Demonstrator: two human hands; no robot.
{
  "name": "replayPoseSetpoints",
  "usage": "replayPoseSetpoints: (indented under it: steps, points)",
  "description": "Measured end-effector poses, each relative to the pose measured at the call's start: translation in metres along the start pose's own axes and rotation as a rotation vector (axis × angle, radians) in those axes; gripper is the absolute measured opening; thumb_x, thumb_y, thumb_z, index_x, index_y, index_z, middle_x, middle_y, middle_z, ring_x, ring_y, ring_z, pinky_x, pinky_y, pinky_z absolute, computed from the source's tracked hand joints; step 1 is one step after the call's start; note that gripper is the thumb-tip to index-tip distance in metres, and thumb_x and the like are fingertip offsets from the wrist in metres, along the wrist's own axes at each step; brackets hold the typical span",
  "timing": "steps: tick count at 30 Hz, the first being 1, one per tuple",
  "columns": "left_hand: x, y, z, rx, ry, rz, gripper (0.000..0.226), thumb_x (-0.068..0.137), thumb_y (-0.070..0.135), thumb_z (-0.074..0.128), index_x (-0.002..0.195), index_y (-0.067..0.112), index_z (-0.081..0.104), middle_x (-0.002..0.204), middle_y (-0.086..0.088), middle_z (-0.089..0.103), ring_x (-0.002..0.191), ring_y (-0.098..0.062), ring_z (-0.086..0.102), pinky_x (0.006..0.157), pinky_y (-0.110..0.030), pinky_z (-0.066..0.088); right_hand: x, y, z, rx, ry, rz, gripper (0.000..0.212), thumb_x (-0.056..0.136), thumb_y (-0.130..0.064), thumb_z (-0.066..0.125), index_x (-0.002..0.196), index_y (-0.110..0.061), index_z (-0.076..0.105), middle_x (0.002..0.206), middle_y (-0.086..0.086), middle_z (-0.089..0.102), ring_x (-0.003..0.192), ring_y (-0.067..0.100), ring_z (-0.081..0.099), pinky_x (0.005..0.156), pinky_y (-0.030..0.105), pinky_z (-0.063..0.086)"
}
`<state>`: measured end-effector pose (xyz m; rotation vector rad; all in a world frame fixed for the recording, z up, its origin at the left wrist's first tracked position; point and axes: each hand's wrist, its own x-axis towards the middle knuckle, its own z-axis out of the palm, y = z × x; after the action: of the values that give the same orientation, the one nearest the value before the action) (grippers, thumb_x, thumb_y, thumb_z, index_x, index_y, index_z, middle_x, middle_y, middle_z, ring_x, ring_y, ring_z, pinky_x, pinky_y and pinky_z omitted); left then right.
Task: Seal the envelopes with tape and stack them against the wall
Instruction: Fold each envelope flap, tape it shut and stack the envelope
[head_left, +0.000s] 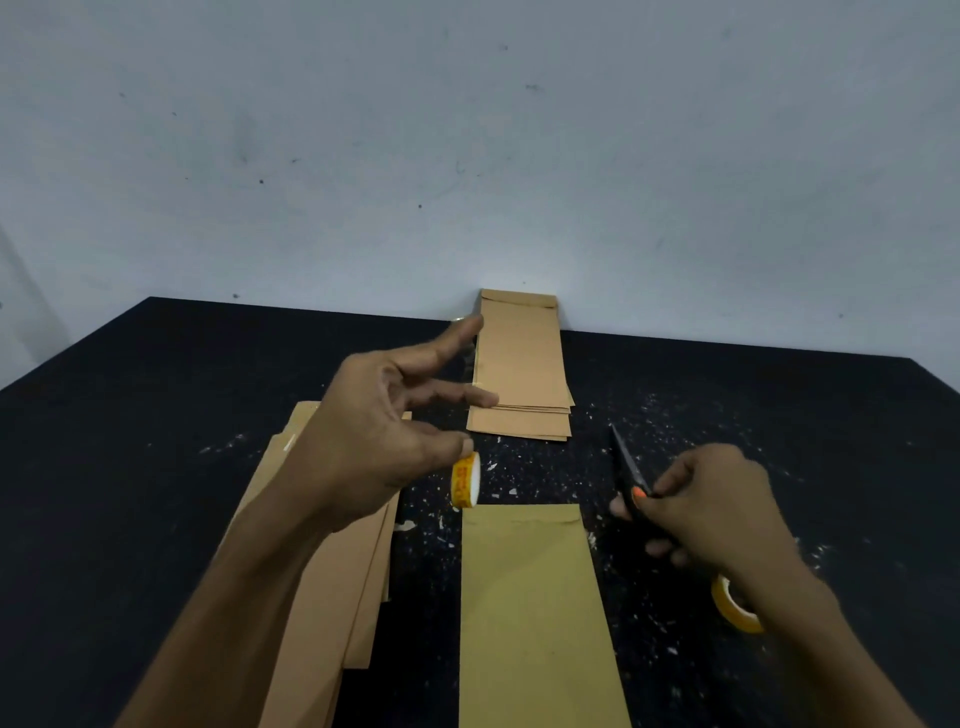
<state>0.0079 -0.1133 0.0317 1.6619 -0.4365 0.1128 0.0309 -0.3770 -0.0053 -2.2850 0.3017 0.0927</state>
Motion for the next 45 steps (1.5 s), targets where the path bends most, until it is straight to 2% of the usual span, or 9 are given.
replayPoseSetpoints:
  steps: [11, 16, 20, 24, 30, 33, 38, 40, 45]
  points:
    - [0.008, 0.000, 0.025, -0.012, -0.001, 0.081, 0.089, 0.070, -0.011, 0.069, 0.150, 0.015, 0.038, 0.151, 0.018, 0.041, 0.118, -0.011, 0.064, 0.069, -0.046, 0.062, 0.001, -0.017, 0.013, -0.640, 0.069, -0.103, 0.035, 0.078, -0.037, 0.082, 0.096, -0.017, 0.060, 0.101, 0.005, 0.058, 0.092, 0.025, 0.061, 0.078, 0.037, 0.054]
    - [0.011, 0.001, 0.032, -0.016, -0.036, 0.071, 0.091, 0.075, -0.021, 0.069, 0.151, 0.019, 0.037, 0.155, 0.012, 0.038, 0.120, -0.010, 0.062, 0.071, -0.045, 0.063, -0.015, -0.034, 0.012, 0.116, 0.055, -0.469, 0.012, 0.083, -0.035, 0.078, 0.084, -0.023, 0.079, 0.072, -0.008, 0.072, 0.069, -0.002, 0.065, 0.063, 0.015, 0.047]
    - [0.013, 0.001, 0.039, -0.010, -0.055, 0.053, 0.090, 0.076, -0.018, 0.072, 0.150, 0.020, 0.038, 0.154, 0.013, 0.040, 0.118, -0.008, 0.064, 0.075, -0.038, 0.063, -0.022, -0.050, 0.013, 0.522, -0.362, -0.433, 0.018, 0.088, -0.020, 0.070, 0.089, -0.004, 0.079, 0.084, 0.003, 0.078, 0.084, 0.004, 0.071, 0.074, 0.013, 0.051]
    - [0.013, -0.001, 0.040, 0.003, -0.080, 0.023, 0.092, 0.075, -0.016, 0.074, 0.150, 0.023, 0.038, 0.148, 0.018, 0.044, 0.116, -0.007, 0.065, 0.076, -0.035, 0.062, -0.019, -0.045, 0.016, 0.720, -0.467, -0.390, 0.027, 0.077, -0.016, 0.071, 0.086, 0.009, 0.074, 0.086, 0.021, 0.075, 0.078, 0.021, 0.072, 0.072, 0.022, 0.056]
    - [0.017, -0.004, 0.040, -0.114, 0.074, -0.022, 0.091, 0.069, -0.011, 0.080, 0.147, 0.018, 0.043, 0.153, 0.012, 0.042, 0.121, -0.008, 0.062, 0.088, -0.039, 0.059, -0.020, -0.041, 0.029, 0.836, -0.224, -0.448, 0.017, 0.083, -0.015, 0.070, 0.089, -0.001, 0.077, 0.084, 0.015, 0.076, 0.078, 0.021, 0.072, 0.068, 0.026, 0.057]
    - [0.018, -0.010, 0.039, -0.085, 0.170, -0.011, 0.091, 0.059, 0.020, 0.094, 0.139, 0.028, 0.052, 0.150, 0.017, 0.046, 0.123, -0.006, 0.059, 0.095, -0.043, 0.056, -0.018, -0.041, 0.038, 0.841, -0.061, -0.445, 0.012, 0.086, -0.014, 0.069, 0.092, -0.007, 0.078, 0.086, 0.009, 0.077, 0.084, 0.023, 0.074, 0.076, 0.033, 0.060]
    - [0.014, -0.020, 0.041, 0.271, 0.231, -0.076, 0.075, 0.050, 0.058, 0.090, 0.116, 0.030, 0.068, 0.154, 0.012, 0.041, 0.130, -0.009, 0.053, 0.092, -0.028, 0.054, -0.007, -0.045, 0.043, 0.832, 0.087, -0.352, 0.006, 0.088, -0.012, 0.072, 0.088, -0.010, 0.077, 0.078, 0.005, 0.076, 0.076, 0.018, 0.074, 0.069, 0.033, 0.060]
    - [0.013, -0.027, 0.046, 0.457, 0.226, -0.102, 0.072, 0.046, 0.069, 0.079, 0.105, 0.030, 0.069, 0.155, 0.010, 0.039, 0.139, -0.011, 0.043, 0.101, -0.041, 0.049, 0.000, -0.046, 0.051, 0.785, 0.110, -0.303, 0.006, 0.088, -0.013, 0.073, 0.084, -0.013, 0.078, 0.076, 0.003, 0.076, 0.076, 0.016, 0.074, 0.073, 0.036, 0.061]
    - [0.016, -0.041, 0.051, 0.612, 0.231, -0.147, 0.016, 0.076, 0.036, 0.081, 0.082, 0.023, 0.076, 0.153, 0.003, 0.042, 0.139, -0.018, 0.043, 0.107, -0.034, 0.041, 0.017, -0.041, 0.071, 0.766, 0.074, -0.135, 0.011, 0.088, -0.014, 0.075, 0.079, -0.009, 0.078, 0.077, 0.009, 0.076, 0.077, 0.026, 0.075, 0.075, 0.048, 0.063]
